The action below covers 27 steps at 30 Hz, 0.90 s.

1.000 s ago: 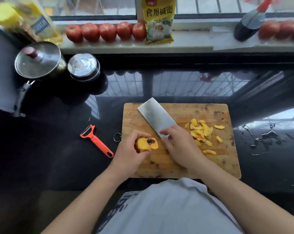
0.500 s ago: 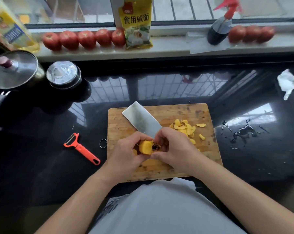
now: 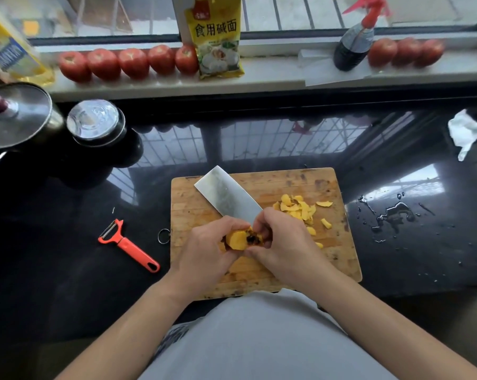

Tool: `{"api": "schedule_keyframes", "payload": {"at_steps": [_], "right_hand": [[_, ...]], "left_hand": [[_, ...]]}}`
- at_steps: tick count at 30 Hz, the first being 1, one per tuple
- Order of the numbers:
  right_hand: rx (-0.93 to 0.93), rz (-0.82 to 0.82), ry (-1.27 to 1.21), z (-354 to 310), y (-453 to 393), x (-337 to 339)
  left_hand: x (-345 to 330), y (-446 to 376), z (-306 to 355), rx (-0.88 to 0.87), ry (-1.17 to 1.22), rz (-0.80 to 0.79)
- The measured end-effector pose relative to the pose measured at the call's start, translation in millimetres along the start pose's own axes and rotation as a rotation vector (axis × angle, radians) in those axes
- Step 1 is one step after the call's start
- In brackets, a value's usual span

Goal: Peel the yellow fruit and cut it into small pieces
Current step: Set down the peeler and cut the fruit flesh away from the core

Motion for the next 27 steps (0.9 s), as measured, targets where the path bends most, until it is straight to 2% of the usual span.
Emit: {"api": "schedule_keyframes", "payload": {"at_steps": [8, 21, 27], "right_hand": [[-0.145, -0.012, -0.127, 15, 3, -6], [-0.140, 0.076, -0.065, 15, 9, -6], [-0.163, 0.049, -0.177, 17, 6, -15]], "left_hand": [[-6, 2, 4, -0.064, -0.046, -0.003], [-7, 9, 6, -0.091, -0.091, 0.106], [-9, 17, 8, -0.130, -0.112, 0.126]]}}
Point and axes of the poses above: each hand's wrist, its own y-axis away from the middle knuckle, its own x-axis out of the back of the hand, z = x × y, the point moved 10 cm from there along -y, towards the middle knuckle, and after that the axes turned 8 degrees about x, right-handed, at the moved point
